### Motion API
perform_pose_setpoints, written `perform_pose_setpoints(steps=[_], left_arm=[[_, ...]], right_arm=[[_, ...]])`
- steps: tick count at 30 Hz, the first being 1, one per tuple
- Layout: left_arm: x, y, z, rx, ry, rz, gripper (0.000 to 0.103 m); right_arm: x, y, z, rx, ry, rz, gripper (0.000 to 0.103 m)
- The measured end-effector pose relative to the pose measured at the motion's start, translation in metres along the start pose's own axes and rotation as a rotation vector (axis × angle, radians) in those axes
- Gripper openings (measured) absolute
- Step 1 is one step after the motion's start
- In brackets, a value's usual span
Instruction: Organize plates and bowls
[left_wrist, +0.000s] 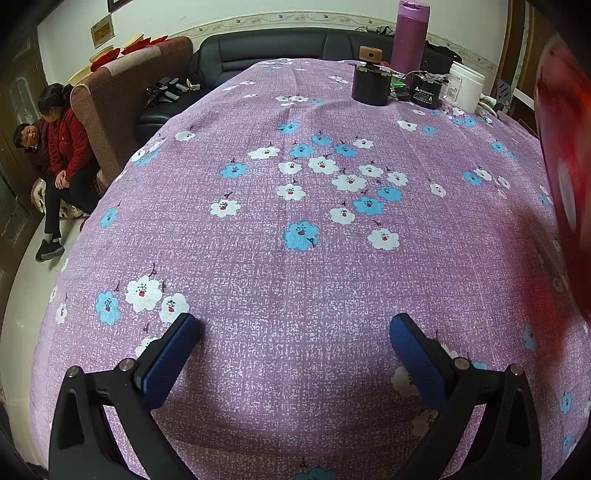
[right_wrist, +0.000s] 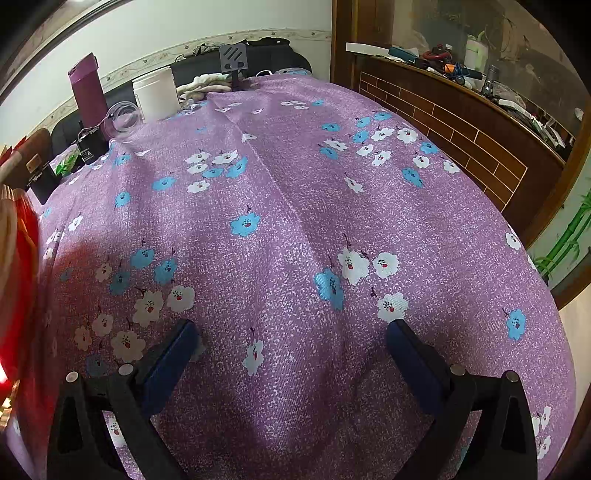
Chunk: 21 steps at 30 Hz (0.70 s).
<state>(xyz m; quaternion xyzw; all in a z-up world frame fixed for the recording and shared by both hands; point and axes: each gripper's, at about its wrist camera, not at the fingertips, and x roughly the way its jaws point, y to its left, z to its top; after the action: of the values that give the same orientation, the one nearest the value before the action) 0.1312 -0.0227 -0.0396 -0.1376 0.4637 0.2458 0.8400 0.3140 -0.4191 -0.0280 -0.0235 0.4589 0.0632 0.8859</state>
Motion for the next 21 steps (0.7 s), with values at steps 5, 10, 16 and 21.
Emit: perform_pose_setpoints(steps=[5,10,16,21], left_arm=[[0.0001,-0.0001,0.0,0.0,0.0,0.0,0.103],[0.0013,-0.0002,0.001,-0.002,0.002,-0.002,0.103],[0.0014,-0.0002,0.0009,-0.002,0.001,-0.001,0.103],[0.0013,-0.0006,0.0009,-0.002,0.0,0.0,0.103]], right_arm=[[0.0005,0.0007,0.0003,-0.002,-0.001,-0.004,0.102],[0.0008,0.0011,0.0007,-0.002,-0.002,-0.005,0.102],[0.0003,0.0009,0.0003,-0.002,-0.001,-0.005,0.102],[0.0003,0.0009,0.0004,-0.002,-0.001,-0.005,0.102]])
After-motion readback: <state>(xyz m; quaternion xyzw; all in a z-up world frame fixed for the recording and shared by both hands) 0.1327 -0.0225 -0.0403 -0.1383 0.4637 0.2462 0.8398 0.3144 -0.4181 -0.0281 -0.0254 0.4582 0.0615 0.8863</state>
